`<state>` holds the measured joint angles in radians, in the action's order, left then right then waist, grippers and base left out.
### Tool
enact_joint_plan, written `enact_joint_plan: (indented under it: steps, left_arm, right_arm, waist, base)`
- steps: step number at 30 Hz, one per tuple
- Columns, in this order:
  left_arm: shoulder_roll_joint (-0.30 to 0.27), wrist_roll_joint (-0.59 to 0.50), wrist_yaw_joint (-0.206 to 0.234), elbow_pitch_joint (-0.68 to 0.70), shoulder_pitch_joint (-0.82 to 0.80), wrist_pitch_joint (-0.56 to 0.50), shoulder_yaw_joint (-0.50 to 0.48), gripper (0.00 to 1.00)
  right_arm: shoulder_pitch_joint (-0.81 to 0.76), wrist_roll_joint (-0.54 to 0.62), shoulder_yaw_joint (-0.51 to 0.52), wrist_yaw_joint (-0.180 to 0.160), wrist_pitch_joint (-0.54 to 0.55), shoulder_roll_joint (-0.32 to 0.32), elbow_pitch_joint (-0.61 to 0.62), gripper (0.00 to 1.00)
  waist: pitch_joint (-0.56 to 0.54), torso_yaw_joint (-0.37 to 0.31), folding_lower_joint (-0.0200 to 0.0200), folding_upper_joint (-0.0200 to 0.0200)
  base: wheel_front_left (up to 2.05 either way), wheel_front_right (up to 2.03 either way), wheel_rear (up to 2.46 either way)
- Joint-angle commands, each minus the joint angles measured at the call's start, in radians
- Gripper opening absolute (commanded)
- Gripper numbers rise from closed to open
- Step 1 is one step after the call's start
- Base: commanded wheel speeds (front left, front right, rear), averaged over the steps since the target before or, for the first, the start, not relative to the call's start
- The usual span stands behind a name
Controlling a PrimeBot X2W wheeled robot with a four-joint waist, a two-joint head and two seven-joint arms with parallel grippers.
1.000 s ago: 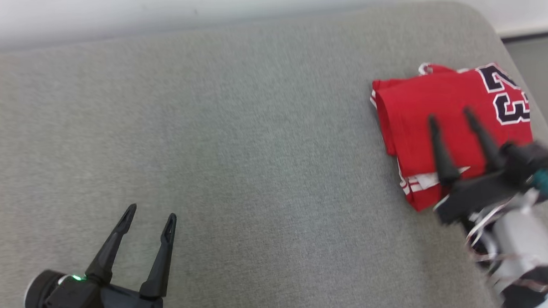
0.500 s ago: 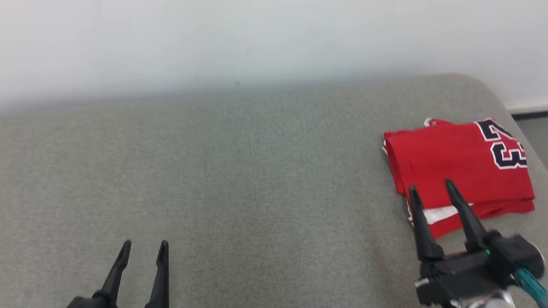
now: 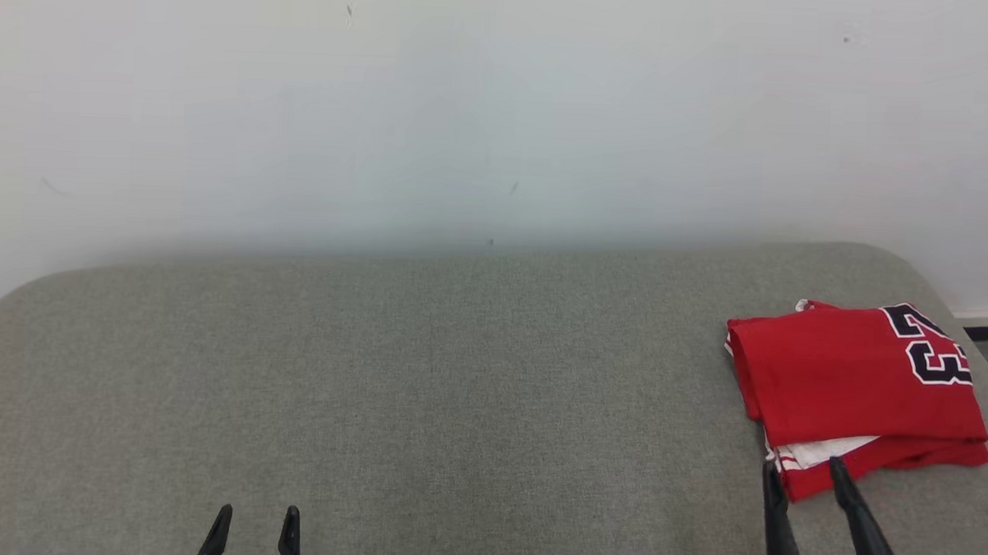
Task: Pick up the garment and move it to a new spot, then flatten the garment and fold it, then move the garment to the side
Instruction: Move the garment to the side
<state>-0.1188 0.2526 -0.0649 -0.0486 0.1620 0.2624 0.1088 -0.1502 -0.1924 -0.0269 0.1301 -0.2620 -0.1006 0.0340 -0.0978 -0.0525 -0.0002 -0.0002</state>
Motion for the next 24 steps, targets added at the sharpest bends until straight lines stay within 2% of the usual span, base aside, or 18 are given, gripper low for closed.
enact_joint_plan:
  steps: [1,6,12,24]
  left_arm:
    - [0.008,-0.016,-0.008,0.001,0.02,0.003,-0.008,1.0]
    - [0.021,-0.067,-0.039,-0.002,0.058,0.003,-0.022,1.0]
    - [0.036,-0.096,-0.057,-0.009,0.089,0.003,-0.043,1.0]
    - [0.053,-0.119,-0.065,-0.04,0.095,0.003,-0.048,1.0]
  right_arm:
    - [-0.026,-0.001,-0.008,0.0,-0.003,0.003,-0.008,1.0]
    - [-0.076,0.006,-0.037,0.0,-0.002,-0.007,-0.041,1.0]
    - [-0.101,0.0,-0.042,0.0,-0.002,-0.008,-0.061,1.0]
    - [-0.116,-0.013,-0.043,0.0,-0.002,-0.001,-0.075,1.0]
  waist:
    - [-0.031,0.017,0.0002,0.0002]
    - [-0.052,0.018,0.0002,0.0002]
    - [-0.064,0.016,0.0002,0.0002]
    - [-0.08,0.01,0.0002,0.0002]
  base:
    - [0.0,0.0,0.0]
    - [0.0,0.0,0.0]
    - [0.0,0.0,0.0]
    - [0.0,0.0,0.0]
